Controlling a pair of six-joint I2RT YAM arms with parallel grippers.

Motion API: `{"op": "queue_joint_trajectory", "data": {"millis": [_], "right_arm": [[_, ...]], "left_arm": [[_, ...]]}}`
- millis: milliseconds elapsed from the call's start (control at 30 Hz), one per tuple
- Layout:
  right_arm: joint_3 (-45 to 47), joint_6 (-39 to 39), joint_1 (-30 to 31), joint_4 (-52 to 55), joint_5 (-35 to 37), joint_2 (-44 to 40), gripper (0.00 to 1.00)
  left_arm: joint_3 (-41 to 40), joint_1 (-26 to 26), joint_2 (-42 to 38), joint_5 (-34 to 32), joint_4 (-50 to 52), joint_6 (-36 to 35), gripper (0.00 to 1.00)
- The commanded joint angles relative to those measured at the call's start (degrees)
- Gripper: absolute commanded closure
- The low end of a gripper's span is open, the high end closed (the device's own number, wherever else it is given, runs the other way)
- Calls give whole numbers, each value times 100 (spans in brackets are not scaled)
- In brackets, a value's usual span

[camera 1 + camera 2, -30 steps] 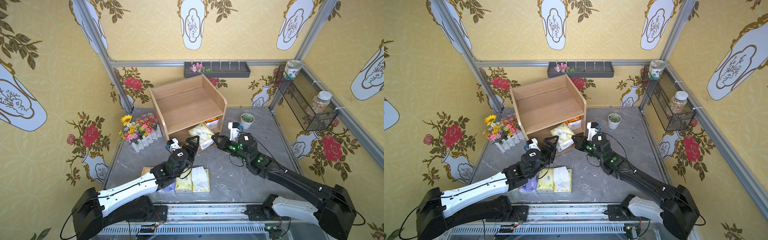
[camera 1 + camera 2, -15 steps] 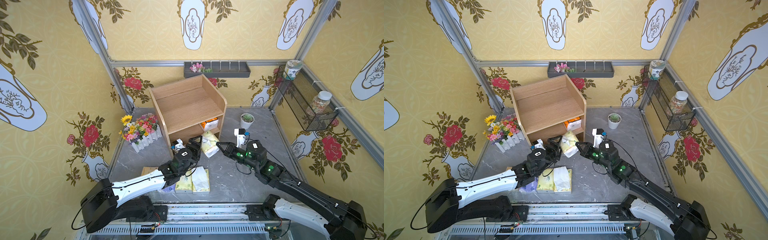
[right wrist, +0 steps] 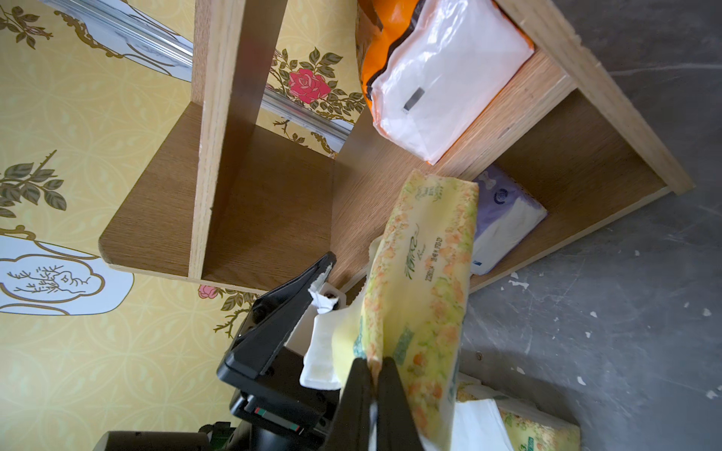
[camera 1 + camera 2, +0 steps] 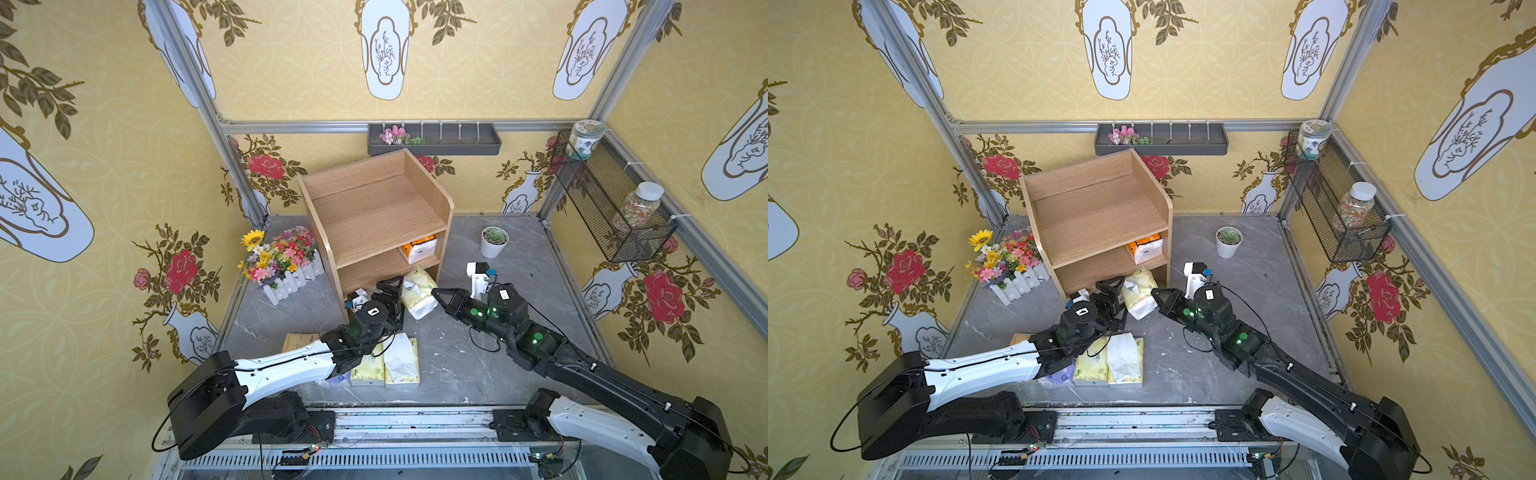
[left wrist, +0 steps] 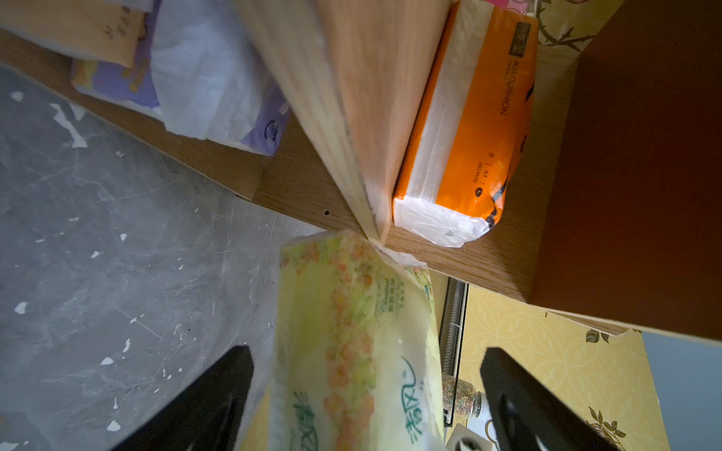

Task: Remove the tissue boxes from the shelf
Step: Pick up a box of tissues from the shelf.

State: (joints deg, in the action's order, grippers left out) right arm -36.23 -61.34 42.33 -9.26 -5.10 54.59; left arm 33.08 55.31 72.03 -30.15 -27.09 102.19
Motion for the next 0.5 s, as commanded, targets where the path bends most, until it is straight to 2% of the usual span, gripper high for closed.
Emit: {"op": "queue_joint_trajectory", "data": {"millis": [0,233,400,467], "right_arm": [[-95,-117,4,-562,-60,-15,100],[-8,-441,4,-730,-69,-246,100],[26,-486,29,-529,-29,-452,100],[64,-475,29,-406,19,-535,100]], "left_arm": [[-45,5,76,19,-563,7,3],[-95,4,194,-70,-1035,177,13],[96,23,320,-41,-1070,84,27],[140,23,369,-3,-1081,-25,35]]}}
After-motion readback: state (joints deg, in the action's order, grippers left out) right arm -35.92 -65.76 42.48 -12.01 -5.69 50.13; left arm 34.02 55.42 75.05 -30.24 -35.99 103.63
